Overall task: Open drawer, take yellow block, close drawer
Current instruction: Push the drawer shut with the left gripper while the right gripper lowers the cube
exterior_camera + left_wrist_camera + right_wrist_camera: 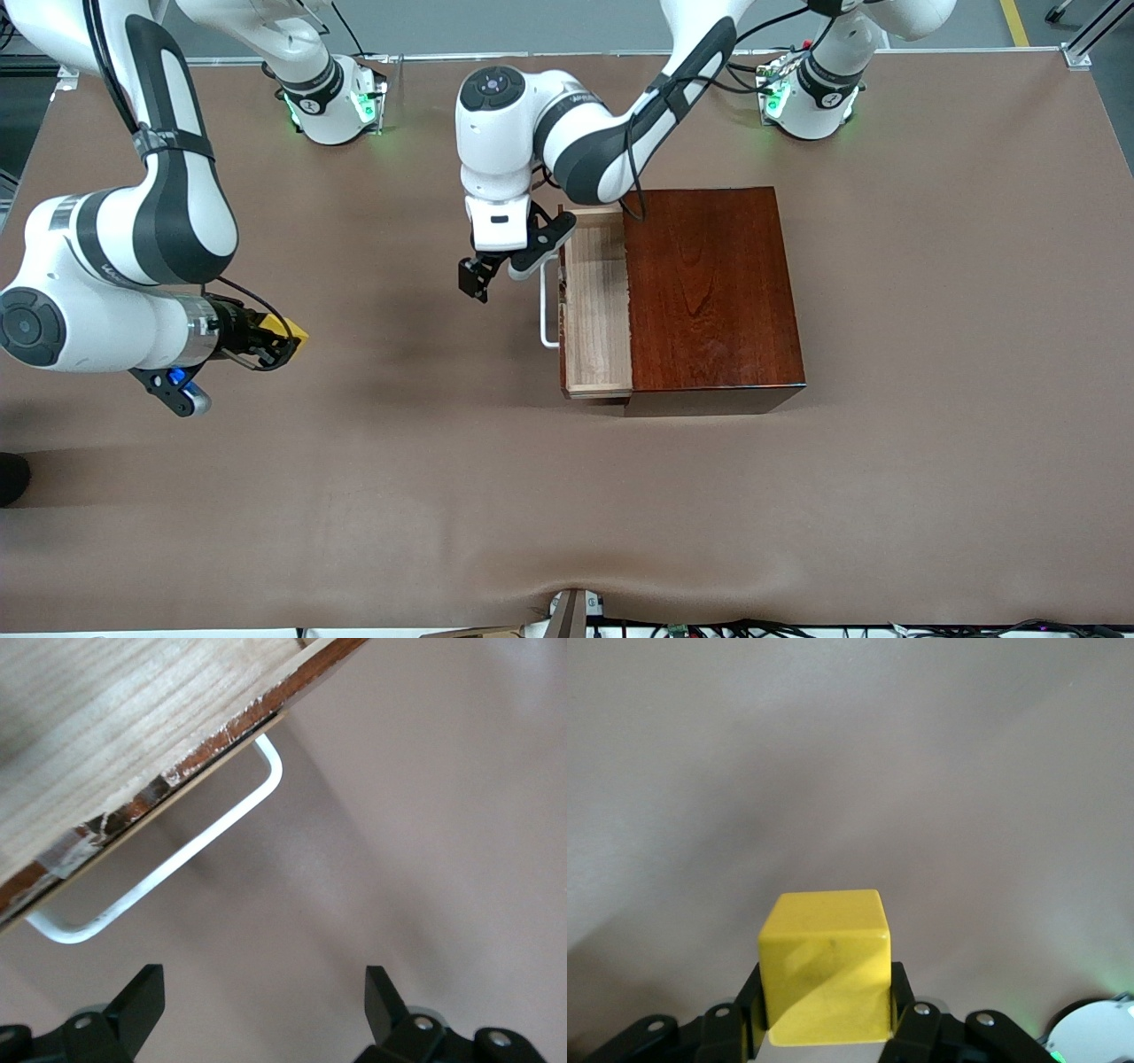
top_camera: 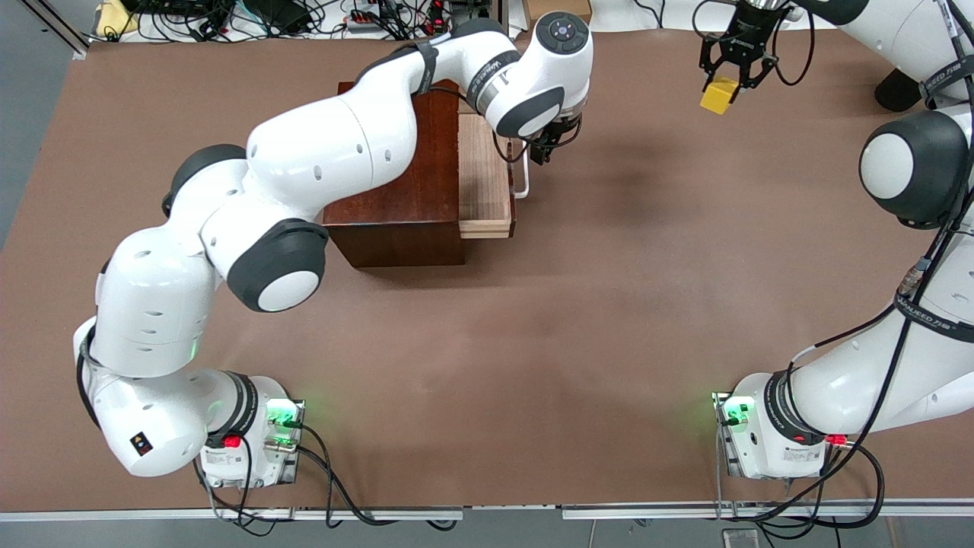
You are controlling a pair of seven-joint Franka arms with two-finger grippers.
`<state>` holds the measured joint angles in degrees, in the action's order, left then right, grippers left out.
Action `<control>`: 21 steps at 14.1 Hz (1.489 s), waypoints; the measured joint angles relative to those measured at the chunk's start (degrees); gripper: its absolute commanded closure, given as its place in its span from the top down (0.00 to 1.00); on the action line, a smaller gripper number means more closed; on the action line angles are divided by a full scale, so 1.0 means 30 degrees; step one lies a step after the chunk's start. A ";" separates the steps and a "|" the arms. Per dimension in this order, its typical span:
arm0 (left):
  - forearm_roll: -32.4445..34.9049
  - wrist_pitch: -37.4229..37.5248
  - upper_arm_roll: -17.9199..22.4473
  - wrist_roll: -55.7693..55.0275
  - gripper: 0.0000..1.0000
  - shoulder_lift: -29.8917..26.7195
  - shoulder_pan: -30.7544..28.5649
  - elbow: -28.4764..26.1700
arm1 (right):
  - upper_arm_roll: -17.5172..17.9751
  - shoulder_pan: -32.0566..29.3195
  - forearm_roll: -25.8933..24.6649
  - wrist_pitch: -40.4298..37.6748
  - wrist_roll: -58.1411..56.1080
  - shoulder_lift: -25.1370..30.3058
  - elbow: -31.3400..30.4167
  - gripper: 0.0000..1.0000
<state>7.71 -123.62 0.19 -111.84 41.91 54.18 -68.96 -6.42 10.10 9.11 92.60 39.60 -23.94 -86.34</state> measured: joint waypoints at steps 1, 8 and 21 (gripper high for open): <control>0.0000 -0.0095 0.0083 -0.0478 1.00 0.0275 0.0012 0.0005 | -0.0004 -0.0319 -0.0122 0.0170 -0.1282 -0.0001 -0.0252 0.00; 0.0001 -0.0545 0.0682 -0.2942 1.00 0.1701 0.0183 0.0046 | -0.0007 -0.2185 -0.0509 0.3411 -0.7653 0.0001 -0.3466 0.00; 0.0072 0.1483 0.1217 -0.2672 1.00 0.2036 0.0236 0.0544 | 0.0065 -0.3807 -0.2850 1.1438 -1.1659 0.0654 -0.9671 0.00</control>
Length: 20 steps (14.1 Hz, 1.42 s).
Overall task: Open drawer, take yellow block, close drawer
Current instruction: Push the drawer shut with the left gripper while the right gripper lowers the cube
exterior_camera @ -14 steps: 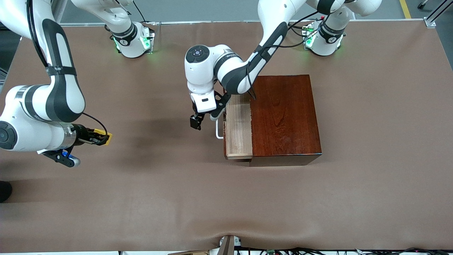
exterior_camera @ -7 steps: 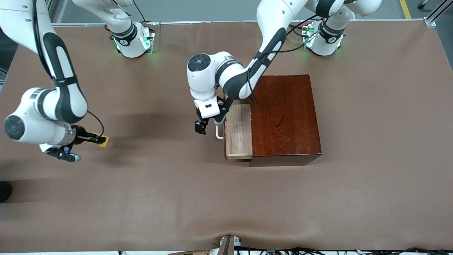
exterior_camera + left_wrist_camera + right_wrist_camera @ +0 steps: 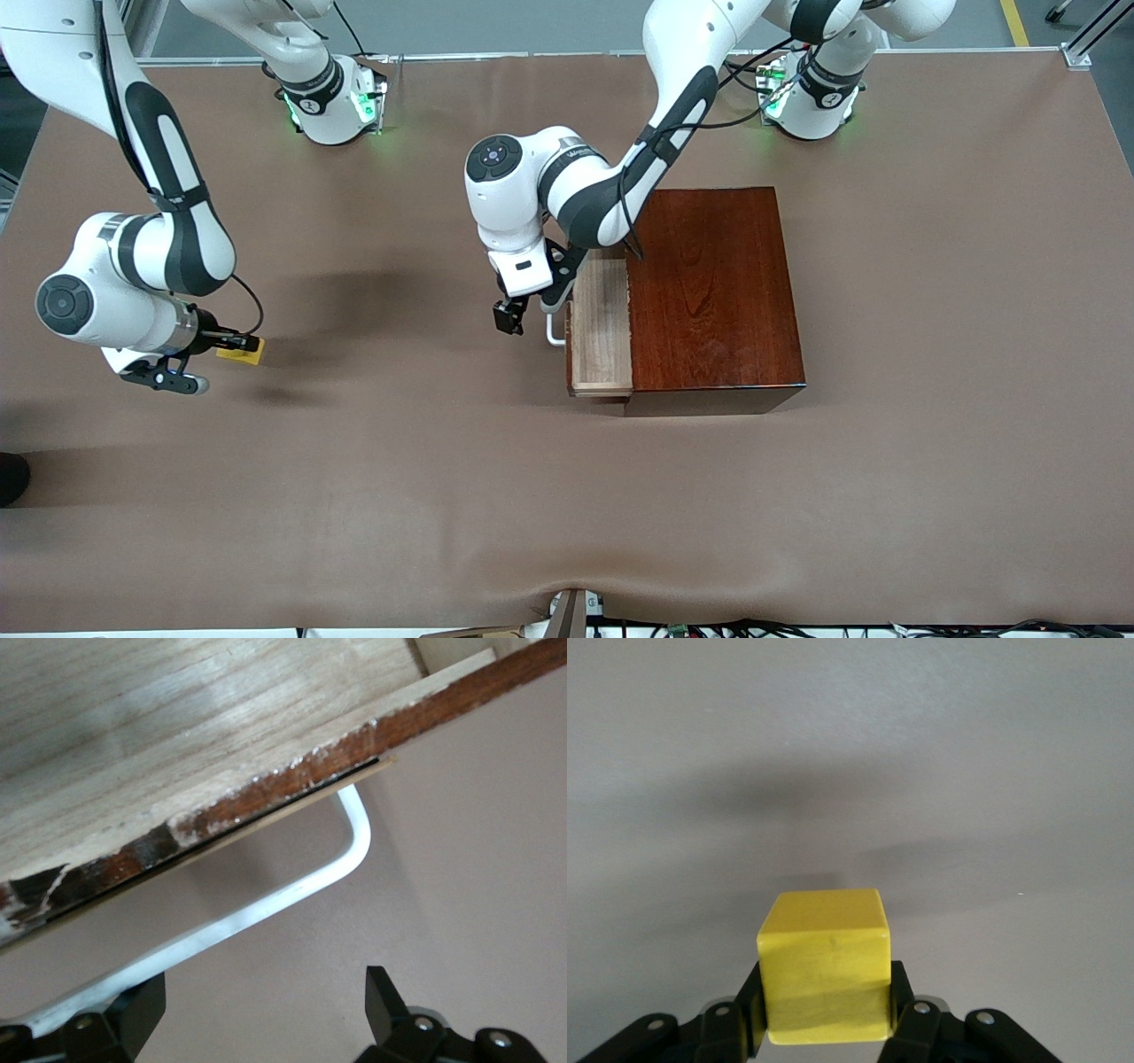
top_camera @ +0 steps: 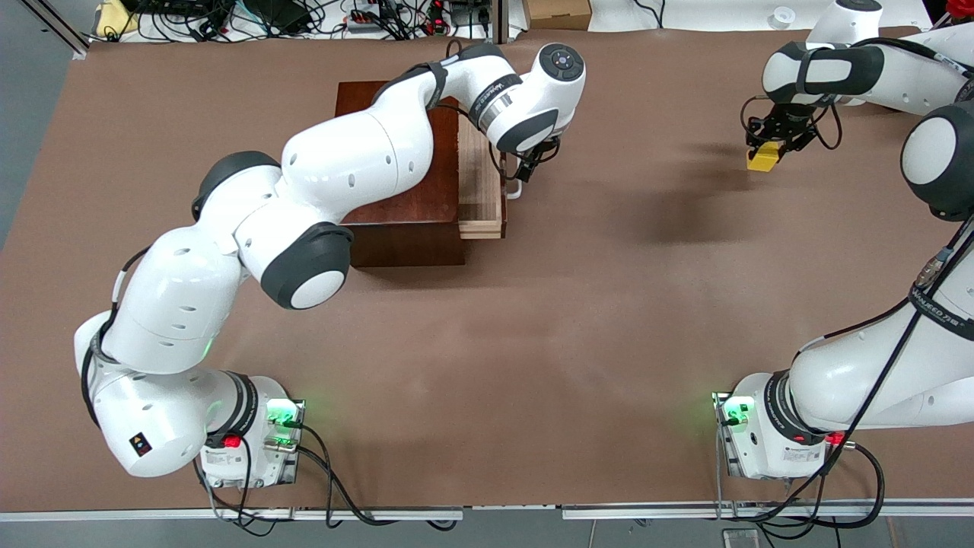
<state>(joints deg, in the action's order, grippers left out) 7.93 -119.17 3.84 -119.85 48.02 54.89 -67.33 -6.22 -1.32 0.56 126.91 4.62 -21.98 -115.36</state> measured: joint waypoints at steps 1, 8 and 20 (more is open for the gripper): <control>0.0000 0.0160 0.0032 0.0073 1.00 0.0000 -0.0002 0.0017 | 0.0001 -0.0131 -0.0032 0.0025 -0.0303 -0.0070 -0.0104 0.00; 0.0018 0.1240 0.0089 0.0137 1.00 0.0000 -0.0191 0.0046 | 0.0035 -0.0334 -0.0095 0.1761 -0.1304 -0.1138 -0.1142 0.00; 0.0034 0.2969 0.0173 0.0536 1.00 -0.0099 -0.0614 0.0075 | 0.0018 -0.0665 -0.0093 -0.1011 -0.1333 -0.1295 0.0486 1.00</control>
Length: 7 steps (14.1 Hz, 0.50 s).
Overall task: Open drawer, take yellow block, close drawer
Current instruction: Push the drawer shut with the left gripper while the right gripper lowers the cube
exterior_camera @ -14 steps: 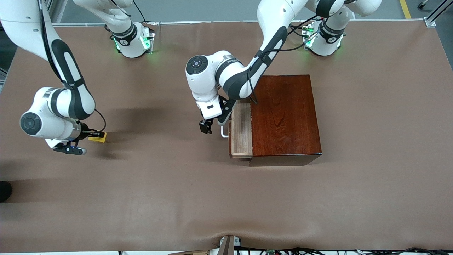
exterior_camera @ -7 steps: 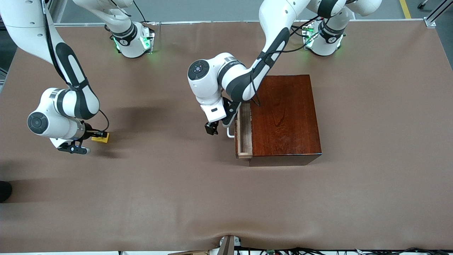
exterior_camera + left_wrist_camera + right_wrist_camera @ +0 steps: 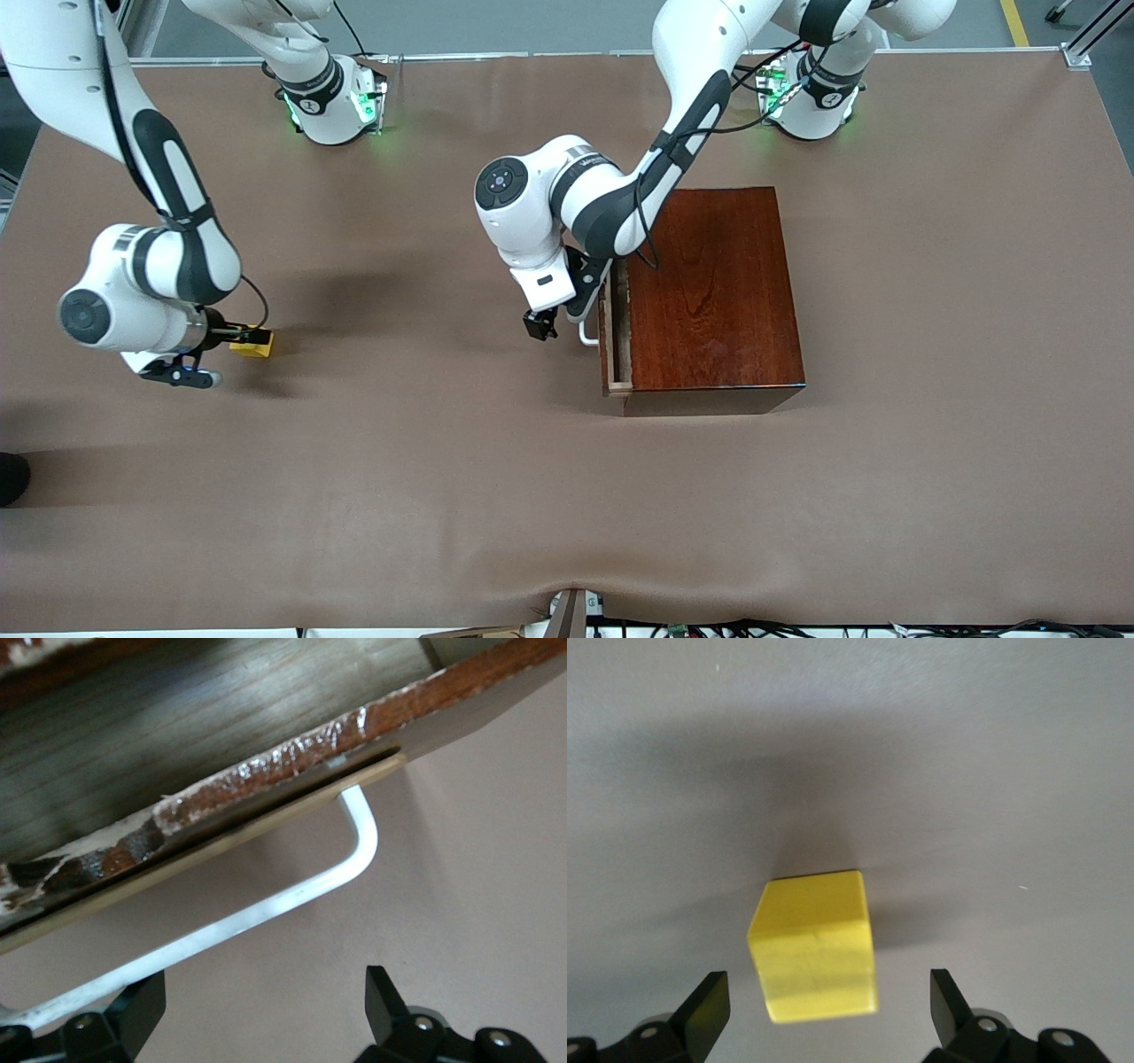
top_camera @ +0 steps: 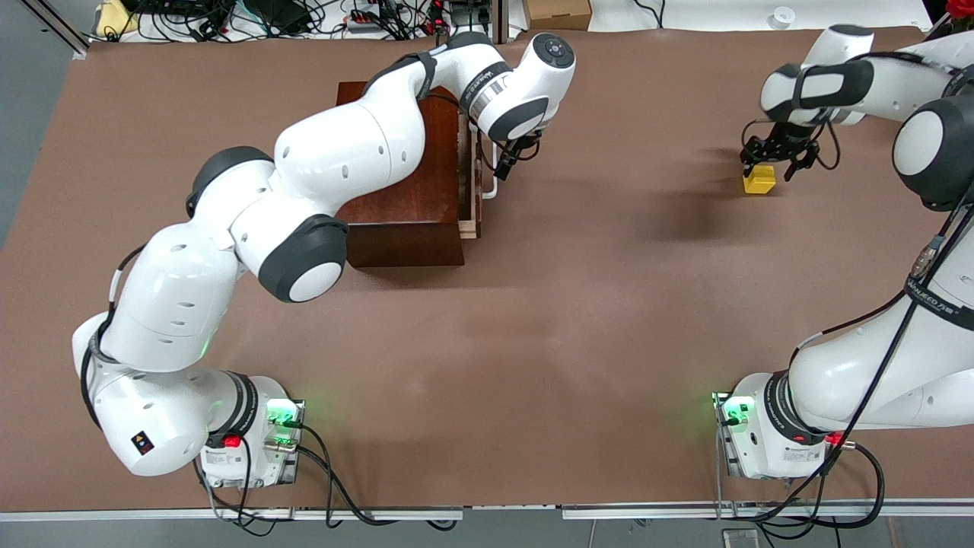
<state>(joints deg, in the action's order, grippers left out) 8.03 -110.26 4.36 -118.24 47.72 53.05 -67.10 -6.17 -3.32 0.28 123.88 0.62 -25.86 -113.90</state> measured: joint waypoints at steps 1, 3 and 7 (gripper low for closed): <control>0.0000 0.0117 0.0012 0.0071 1.00 -0.0001 -0.0041 0.0000 | 0.0002 -0.0098 0.0000 -0.0998 -0.0005 0.0065 0.0664 1.00; 0.0000 0.0322 0.0032 0.0118 1.00 -0.0018 -0.0162 -0.0001 | 0.0031 -0.0136 0.0003 -0.2665 -0.0006 0.0304 0.1820 1.00; 0.0000 0.0528 0.0042 0.0147 1.00 -0.0032 -0.0292 -0.0014 | 0.0344 0.0013 0.0004 -0.6418 -0.0008 0.1245 0.4338 1.00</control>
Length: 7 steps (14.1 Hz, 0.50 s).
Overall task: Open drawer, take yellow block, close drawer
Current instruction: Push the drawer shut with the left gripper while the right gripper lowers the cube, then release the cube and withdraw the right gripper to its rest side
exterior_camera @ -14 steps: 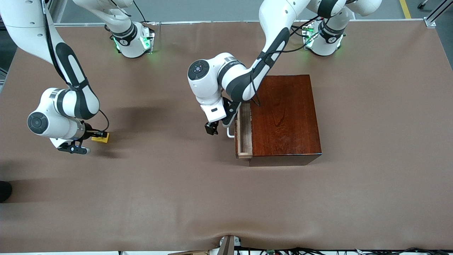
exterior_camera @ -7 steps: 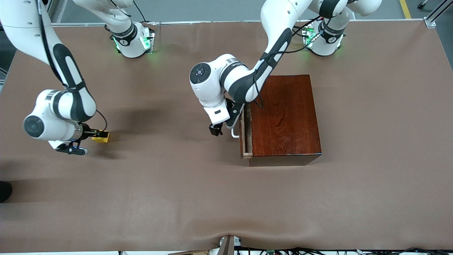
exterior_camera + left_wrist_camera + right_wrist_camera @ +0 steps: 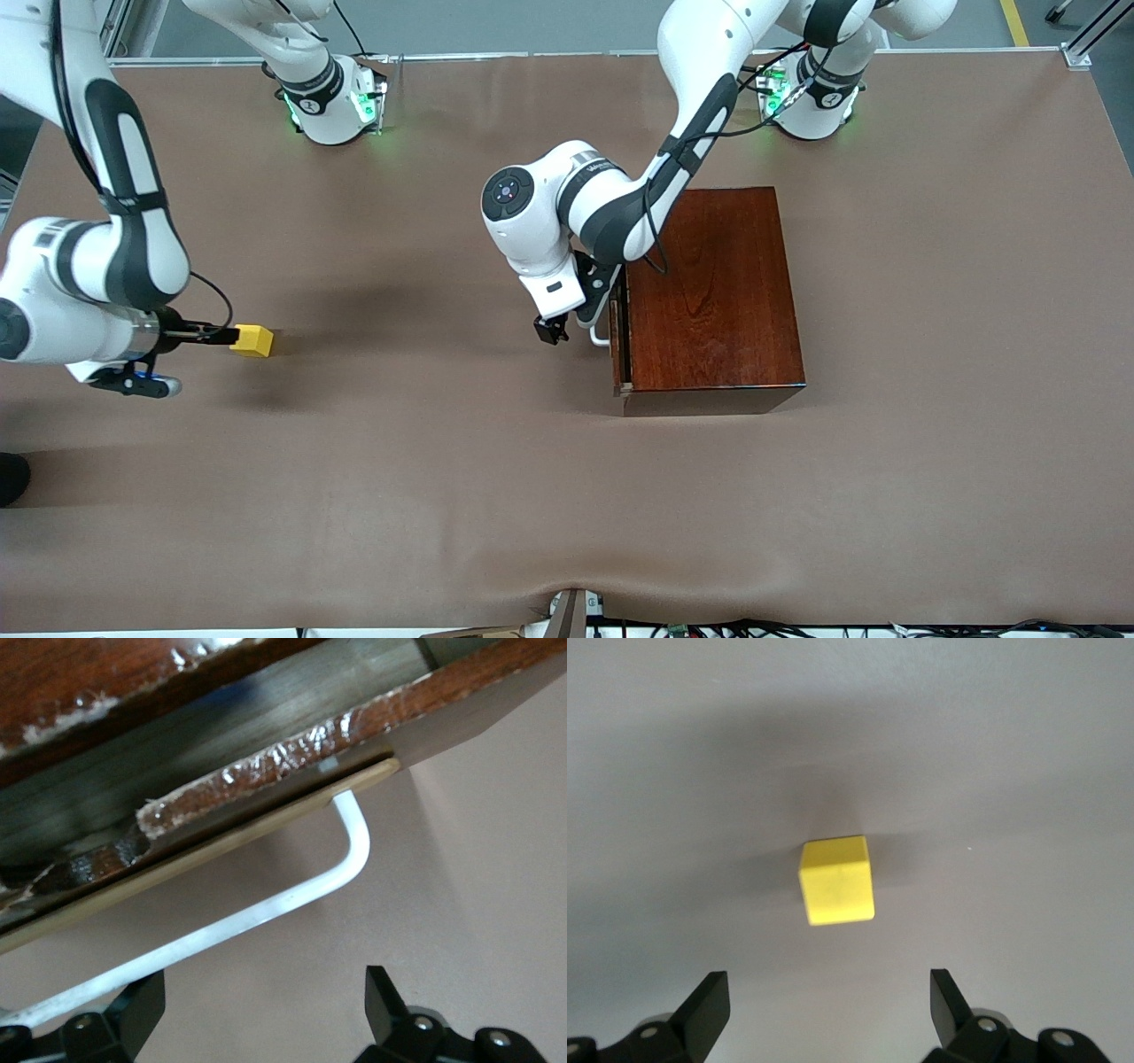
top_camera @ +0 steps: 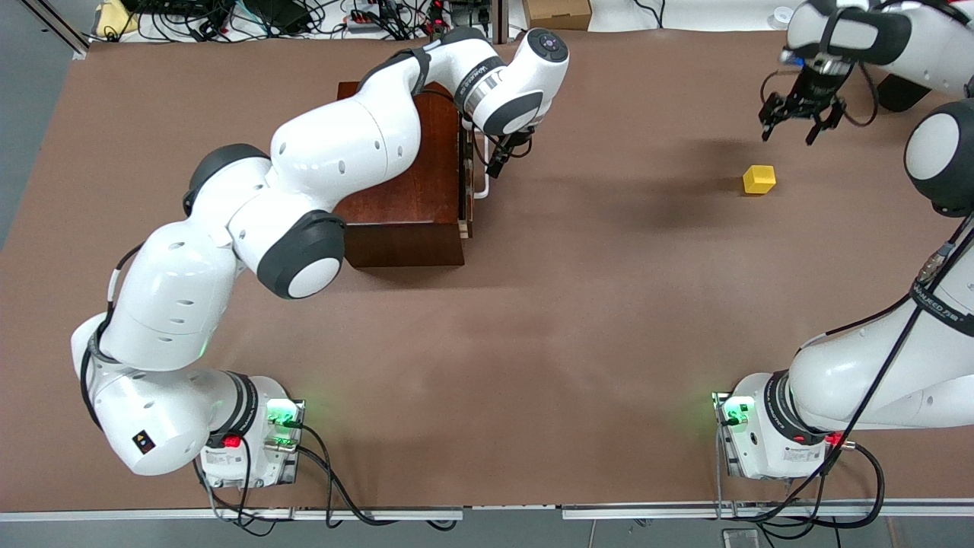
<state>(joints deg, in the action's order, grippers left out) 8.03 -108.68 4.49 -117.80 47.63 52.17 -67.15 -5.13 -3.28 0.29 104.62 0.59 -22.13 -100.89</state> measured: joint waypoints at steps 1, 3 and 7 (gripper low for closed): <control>0.0000 0.0058 0.0013 0.0011 1.00 0.0000 -0.0001 -0.0005 | 0.0078 0.0086 0.0000 -0.1127 0.0000 0.0239 0.0866 1.00; 0.0001 0.0358 0.0050 0.0045 1.00 -0.0004 -0.0005 -0.0006 | 0.0156 0.0187 0.0000 -0.3129 0.0000 0.0547 0.2737 1.00; 0.0003 0.0919 0.0138 0.0256 1.00 -0.0005 -0.0092 -0.0012 | 0.0188 0.0198 0.0396 -0.5616 -0.0003 0.0753 0.5868 1.00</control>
<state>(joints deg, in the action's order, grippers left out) 8.04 -105.92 4.90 -117.03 47.61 51.89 -67.18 -4.57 -2.69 1.48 87.77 0.59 -19.87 -83.28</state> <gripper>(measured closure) 0.000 0.000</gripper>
